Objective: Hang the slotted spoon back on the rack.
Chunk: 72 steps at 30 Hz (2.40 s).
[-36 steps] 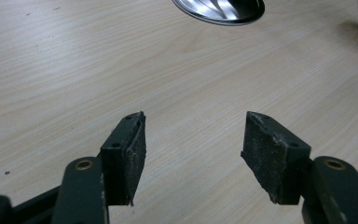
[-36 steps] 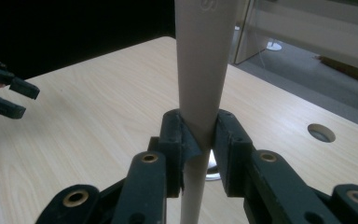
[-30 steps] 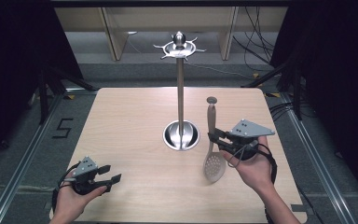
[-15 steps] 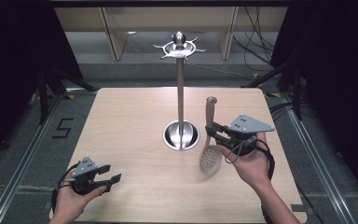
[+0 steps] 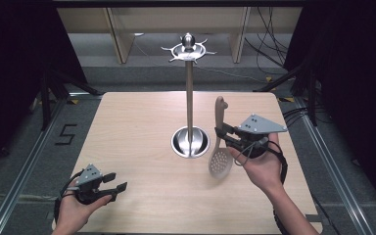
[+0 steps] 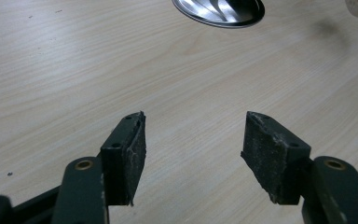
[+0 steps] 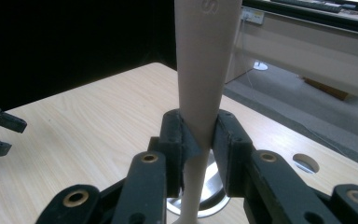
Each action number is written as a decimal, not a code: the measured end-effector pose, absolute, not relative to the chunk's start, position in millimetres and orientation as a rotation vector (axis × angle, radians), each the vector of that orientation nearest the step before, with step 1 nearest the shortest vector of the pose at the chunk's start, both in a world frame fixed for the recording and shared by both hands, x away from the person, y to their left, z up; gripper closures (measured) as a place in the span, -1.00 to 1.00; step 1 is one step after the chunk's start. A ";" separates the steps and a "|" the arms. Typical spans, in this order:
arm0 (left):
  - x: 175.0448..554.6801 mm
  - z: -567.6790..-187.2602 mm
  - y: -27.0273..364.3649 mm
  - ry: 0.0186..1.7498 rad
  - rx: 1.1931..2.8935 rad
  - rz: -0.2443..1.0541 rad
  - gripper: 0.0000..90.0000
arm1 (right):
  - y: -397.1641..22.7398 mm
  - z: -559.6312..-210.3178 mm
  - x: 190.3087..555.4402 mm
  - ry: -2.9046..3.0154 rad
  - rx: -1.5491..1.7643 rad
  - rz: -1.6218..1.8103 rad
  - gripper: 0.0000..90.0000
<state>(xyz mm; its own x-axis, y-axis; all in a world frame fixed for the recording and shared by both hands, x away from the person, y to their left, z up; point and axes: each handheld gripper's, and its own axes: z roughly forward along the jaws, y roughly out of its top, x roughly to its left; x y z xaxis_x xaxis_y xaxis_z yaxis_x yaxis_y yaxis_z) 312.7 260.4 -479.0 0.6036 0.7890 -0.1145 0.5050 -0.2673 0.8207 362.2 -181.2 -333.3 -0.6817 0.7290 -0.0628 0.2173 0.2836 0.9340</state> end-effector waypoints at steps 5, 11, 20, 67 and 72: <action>312.9 -479.2 260.4 1.031 1.938 0.399 -0.15 | -180.5 -328.5 363.8 2.081 0.850 1.382 0.66; 312.8 -479.2 260.3 1.031 1.938 0.399 -0.15 | -178.8 -325.0 368.7 2.076 0.833 1.384 0.66; 312.9 -479.1 260.3 1.031 1.937 0.397 -0.15 | -177.3 -322.5 372.6 2.074 0.833 1.393 0.66; 313.3 -478.8 260.1 1.032 1.929 0.396 -0.15 | -159.9 -297.5 386.1 2.038 0.871 1.382 0.66; 313.2 -478.6 260.3 1.029 1.930 0.397 -0.15 | -155.5 -294.1 385.2 2.005 0.861 1.380 0.66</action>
<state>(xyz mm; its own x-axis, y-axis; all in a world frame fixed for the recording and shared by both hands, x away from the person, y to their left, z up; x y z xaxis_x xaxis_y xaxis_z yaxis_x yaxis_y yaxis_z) 313.2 260.3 -478.6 0.6043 0.7879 -0.1187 0.5039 -0.2626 0.8229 385.2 -155.5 -294.1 -0.6419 0.7623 -0.0832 0.1947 0.2669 0.9439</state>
